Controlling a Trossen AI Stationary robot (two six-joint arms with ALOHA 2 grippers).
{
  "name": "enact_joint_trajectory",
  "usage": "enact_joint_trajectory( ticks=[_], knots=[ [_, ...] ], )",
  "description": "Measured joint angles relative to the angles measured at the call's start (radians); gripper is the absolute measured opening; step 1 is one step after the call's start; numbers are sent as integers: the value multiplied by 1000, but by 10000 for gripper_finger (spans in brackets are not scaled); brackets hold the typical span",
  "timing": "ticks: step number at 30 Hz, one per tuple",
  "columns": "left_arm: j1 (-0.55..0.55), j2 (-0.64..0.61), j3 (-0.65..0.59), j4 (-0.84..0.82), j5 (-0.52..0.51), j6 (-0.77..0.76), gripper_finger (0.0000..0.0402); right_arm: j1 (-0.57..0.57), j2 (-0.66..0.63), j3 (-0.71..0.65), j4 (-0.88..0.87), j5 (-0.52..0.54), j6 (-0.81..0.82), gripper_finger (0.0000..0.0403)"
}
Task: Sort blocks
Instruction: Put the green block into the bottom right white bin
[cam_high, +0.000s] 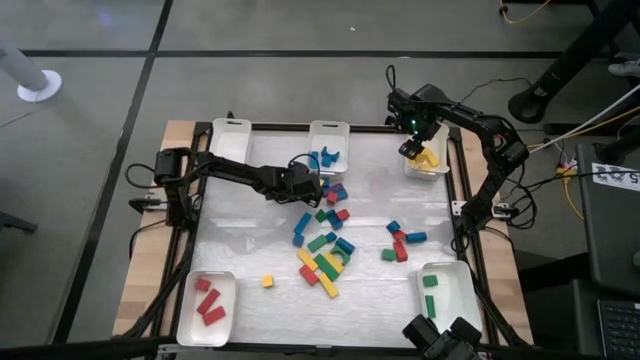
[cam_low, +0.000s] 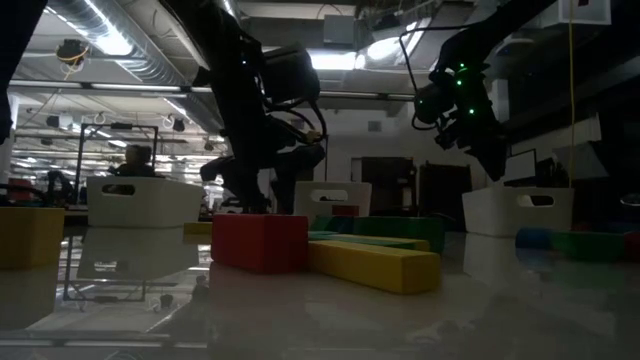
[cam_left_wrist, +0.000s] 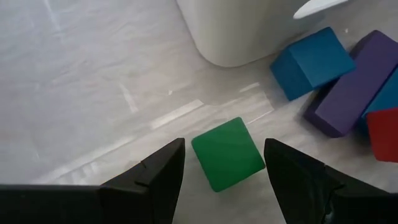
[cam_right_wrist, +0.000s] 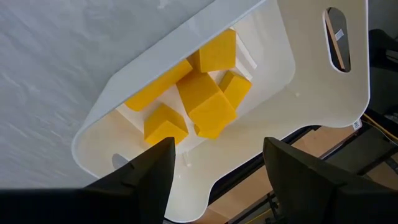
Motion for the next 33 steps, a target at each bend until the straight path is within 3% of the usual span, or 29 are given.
enact_joint_trajectory(
  ticks=[15,23,28,33],
  knots=[
    [5,-1,-42,32,22,20,209,0,0,0,0,0,25,243],
    [5,-1,-42,34,-12,49,152,0,0,0,0,-1,25,243],
    [5,-2,-42,35,-17,72,118,0,0,0,0,-101,26,243],
    [5,-2,-42,35,-18,117,118,28,0,0,0,-196,25,243]
  ],
)
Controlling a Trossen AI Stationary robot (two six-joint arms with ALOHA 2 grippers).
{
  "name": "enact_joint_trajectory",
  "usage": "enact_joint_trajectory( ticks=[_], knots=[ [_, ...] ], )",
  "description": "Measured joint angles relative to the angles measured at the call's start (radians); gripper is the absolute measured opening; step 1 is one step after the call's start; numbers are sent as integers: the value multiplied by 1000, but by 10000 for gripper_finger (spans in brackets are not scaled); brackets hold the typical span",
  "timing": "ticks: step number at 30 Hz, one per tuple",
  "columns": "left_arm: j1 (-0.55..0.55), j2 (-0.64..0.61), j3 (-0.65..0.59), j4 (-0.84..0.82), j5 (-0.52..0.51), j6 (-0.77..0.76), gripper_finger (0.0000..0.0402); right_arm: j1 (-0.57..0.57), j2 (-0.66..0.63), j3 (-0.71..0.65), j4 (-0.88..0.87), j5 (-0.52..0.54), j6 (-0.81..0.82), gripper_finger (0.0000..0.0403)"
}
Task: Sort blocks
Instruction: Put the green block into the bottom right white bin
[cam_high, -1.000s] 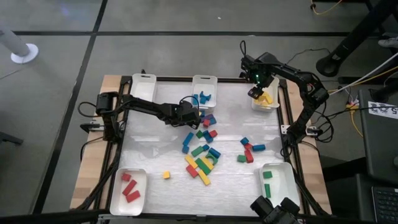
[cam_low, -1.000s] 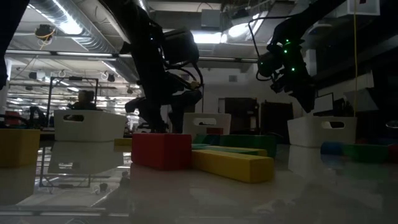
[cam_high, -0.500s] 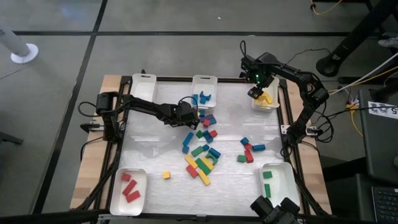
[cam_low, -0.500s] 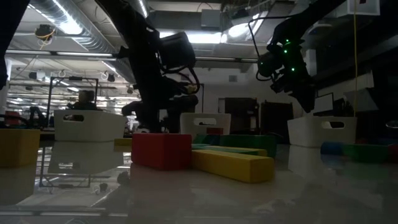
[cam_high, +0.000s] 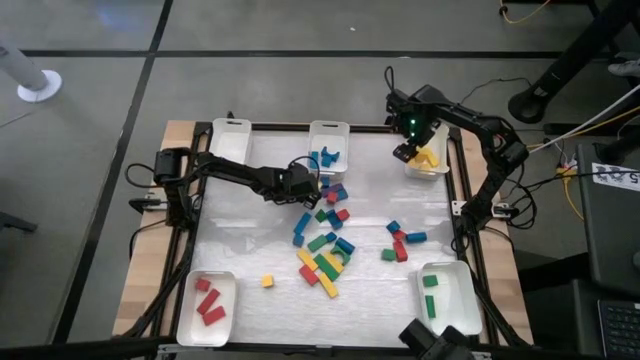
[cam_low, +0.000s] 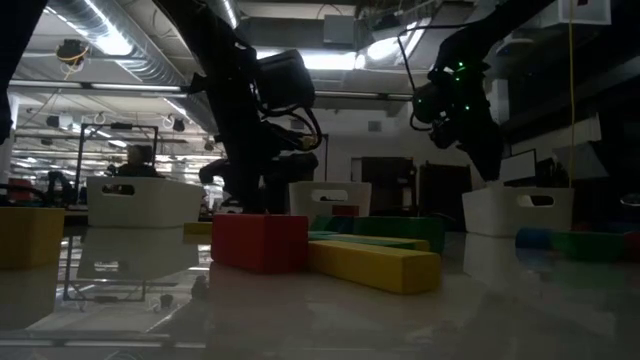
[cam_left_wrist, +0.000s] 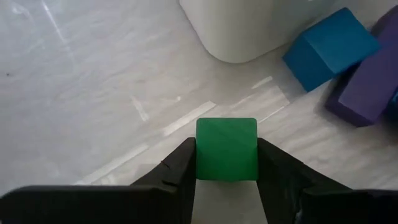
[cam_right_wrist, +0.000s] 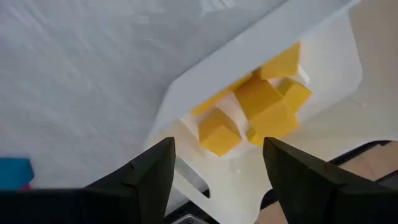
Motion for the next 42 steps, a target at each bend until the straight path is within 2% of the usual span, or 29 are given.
enact_joint_trajectory(
  ticks=[9,17,22,26,29,35,42],
  knots=[
    [-17,-60,0,-9,10,88,118,188,-2,0,28,-59,-36,243],
    [-88,-194,0,-10,122,142,119,400,-2,0,142,-83,-77,243],
    [-153,-282,0,-9,122,192,120,527,-2,0,344,-242,-136,243],
    [-205,-364,0,-9,120,222,119,607,-3,0,567,-411,-161,243],
    [-241,-433,0,-10,119,237,120,656,-3,0,737,-490,-161,243],
    [-305,-535,0,-12,116,238,123,734,-3,0,974,-502,-160,243],
    [-368,-566,0,-12,116,262,124,809,-4,0,1083,-509,-98,243]
  ],
)
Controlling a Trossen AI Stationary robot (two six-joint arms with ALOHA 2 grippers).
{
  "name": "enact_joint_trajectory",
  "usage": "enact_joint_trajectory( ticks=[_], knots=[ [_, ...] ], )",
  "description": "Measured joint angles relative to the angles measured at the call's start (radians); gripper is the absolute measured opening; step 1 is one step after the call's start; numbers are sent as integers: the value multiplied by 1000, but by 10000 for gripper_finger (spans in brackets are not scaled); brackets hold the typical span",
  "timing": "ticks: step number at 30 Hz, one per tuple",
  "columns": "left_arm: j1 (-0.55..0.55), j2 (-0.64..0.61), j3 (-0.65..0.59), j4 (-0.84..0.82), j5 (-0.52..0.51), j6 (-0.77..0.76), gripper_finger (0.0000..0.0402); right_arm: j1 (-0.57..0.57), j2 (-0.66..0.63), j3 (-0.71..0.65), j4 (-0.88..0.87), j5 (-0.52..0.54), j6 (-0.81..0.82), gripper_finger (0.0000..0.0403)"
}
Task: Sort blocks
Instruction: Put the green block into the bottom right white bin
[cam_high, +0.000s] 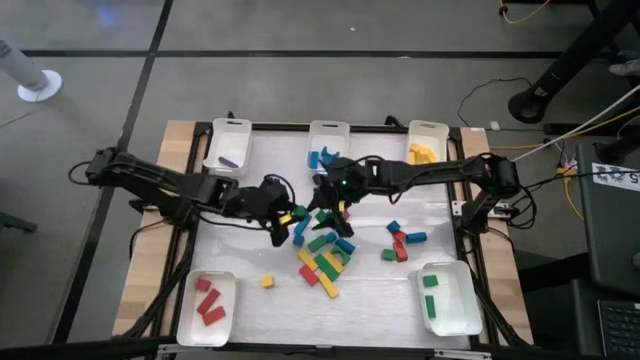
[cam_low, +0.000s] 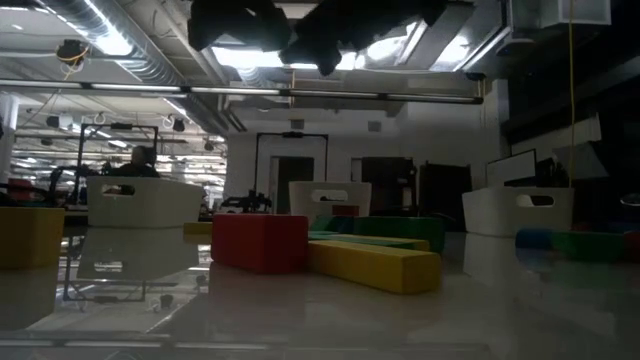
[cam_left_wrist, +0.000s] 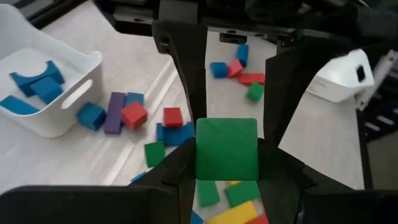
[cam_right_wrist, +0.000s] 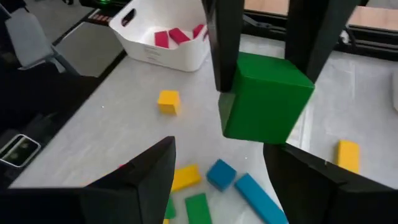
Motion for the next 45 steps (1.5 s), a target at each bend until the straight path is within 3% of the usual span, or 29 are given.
enact_joint_trajectory(
  ticks=[5,10,20,45],
  knots=[
    [-29,3,1,5,0,7,124,41,0,0,19,11,61,243],
    [-53,3,1,1,-17,-1,125,69,0,-1,32,121,145,243],
    [-79,5,1,15,-45,-3,125,67,0,0,55,182,261,243],
    [-78,6,0,60,-42,32,125,66,0,0,122,130,259,235]
  ],
)
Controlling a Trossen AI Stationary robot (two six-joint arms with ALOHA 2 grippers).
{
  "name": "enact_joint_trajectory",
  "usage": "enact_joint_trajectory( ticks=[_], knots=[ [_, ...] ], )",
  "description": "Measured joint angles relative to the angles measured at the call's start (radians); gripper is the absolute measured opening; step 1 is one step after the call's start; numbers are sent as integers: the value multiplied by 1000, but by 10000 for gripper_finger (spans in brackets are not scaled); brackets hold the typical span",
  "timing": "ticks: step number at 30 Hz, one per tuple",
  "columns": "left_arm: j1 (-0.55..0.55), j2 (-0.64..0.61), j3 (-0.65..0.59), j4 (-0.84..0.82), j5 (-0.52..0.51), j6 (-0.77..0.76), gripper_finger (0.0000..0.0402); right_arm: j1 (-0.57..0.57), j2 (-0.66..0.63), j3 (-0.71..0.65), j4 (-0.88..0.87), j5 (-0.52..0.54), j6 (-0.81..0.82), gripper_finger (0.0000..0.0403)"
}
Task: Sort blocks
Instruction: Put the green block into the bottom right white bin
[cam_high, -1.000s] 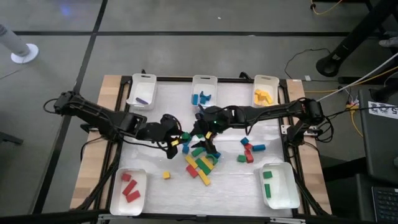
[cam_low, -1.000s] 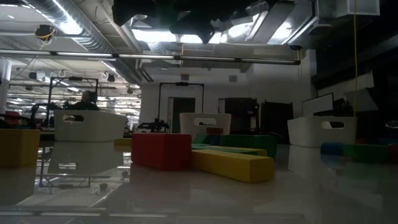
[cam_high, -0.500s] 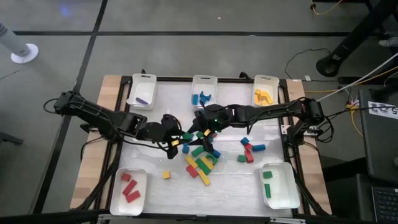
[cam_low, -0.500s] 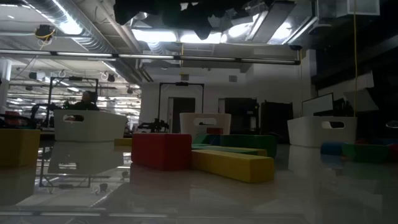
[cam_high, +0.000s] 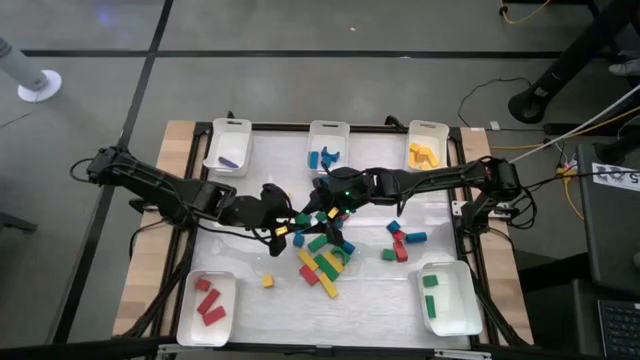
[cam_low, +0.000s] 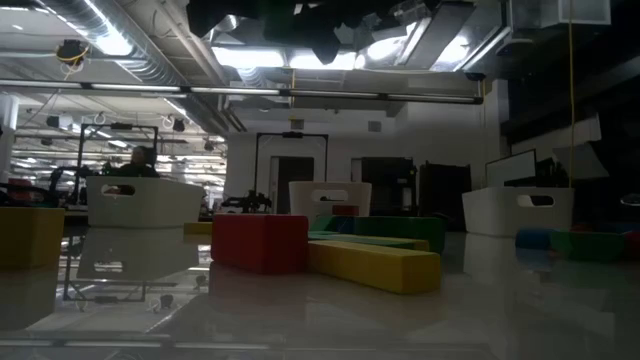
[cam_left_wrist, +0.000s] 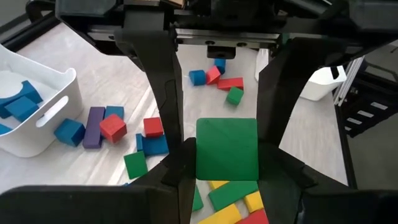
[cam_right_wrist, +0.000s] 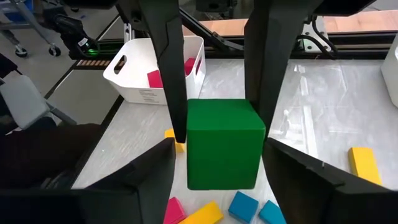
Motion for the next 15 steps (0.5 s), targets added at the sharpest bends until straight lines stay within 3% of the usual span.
enact_joint_trajectory(
  ticks=[10,15],
  knots=[
    [0,0,0,-1,-1,43,125,0,0,0,-2,-1,0,139],
    [0,0,0,-1,-1,62,125,0,0,0,-2,0,-1,132]
  ],
)
